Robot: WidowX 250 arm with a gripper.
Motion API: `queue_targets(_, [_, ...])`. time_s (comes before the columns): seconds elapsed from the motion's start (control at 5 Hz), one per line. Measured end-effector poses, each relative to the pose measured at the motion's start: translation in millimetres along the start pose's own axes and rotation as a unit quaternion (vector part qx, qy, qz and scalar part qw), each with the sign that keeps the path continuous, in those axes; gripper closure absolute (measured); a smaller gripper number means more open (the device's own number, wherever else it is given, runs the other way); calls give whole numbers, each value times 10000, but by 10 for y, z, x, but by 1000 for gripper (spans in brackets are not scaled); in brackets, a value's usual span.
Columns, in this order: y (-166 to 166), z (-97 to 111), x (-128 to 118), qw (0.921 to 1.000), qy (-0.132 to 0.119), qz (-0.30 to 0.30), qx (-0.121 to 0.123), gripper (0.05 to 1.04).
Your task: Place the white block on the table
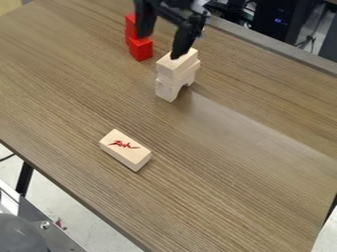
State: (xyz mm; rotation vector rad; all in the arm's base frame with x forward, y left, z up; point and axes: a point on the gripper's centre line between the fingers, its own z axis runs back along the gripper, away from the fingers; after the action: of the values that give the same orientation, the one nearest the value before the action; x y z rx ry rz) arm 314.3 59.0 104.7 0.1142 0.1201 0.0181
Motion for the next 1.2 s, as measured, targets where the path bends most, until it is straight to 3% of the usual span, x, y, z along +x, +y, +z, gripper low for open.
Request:
queue_targets(1.0, [12, -243, 264, 9996, 259, 68, -129, 85])
queue_targets(1.2, [15, -287, 301, 9988, 352, 110, -307, 116])
